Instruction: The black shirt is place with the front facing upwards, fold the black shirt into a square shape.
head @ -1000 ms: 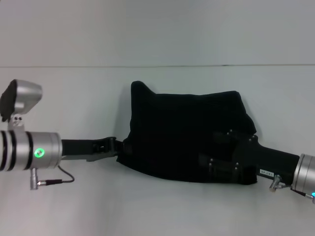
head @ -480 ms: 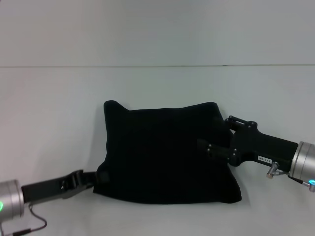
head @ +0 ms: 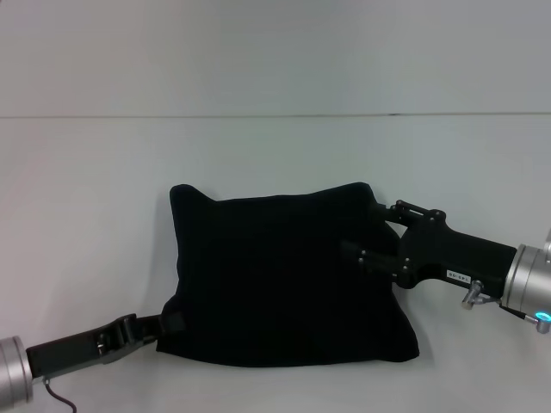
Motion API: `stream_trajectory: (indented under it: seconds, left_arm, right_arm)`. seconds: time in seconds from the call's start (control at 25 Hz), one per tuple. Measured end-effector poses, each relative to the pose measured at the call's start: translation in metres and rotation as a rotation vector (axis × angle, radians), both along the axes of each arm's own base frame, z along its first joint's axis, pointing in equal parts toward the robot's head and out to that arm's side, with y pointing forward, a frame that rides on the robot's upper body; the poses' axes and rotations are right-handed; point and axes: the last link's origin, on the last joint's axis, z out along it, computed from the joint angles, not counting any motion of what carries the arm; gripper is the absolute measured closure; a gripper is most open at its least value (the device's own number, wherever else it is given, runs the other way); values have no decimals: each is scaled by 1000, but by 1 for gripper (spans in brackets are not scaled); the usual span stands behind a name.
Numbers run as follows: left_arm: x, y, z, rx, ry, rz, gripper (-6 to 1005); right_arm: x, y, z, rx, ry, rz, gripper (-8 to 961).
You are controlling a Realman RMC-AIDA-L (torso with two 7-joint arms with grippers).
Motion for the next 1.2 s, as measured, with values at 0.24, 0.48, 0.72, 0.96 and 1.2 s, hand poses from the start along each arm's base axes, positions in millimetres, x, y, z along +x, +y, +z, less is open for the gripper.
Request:
stream_trajectory:
  seconds: [0.24, 0.48, 0.72, 0.96, 1.2]
  left_arm:
    - [2, 2, 3, -15, -13, -7, 845]
    - [3, 2, 6, -5, -9, -28, 823]
    - [-11, 7, 36, 82, 137, -119, 712]
    - [0, 21, 66, 168, 247, -312, 583]
    - [32, 52, 62, 136, 359, -561, 171]
  right_arm:
    - [3, -3, -1, 5, -11, 6, 146]
    - [4, -5, -3, 0, -14, 8, 146]
    - [5, -7, -4, 4, -17, 12, 146]
    - [7, -13, -9, -9, -25, 26, 146]
    - [15, -28, -17, -22, -43, 45, 146]
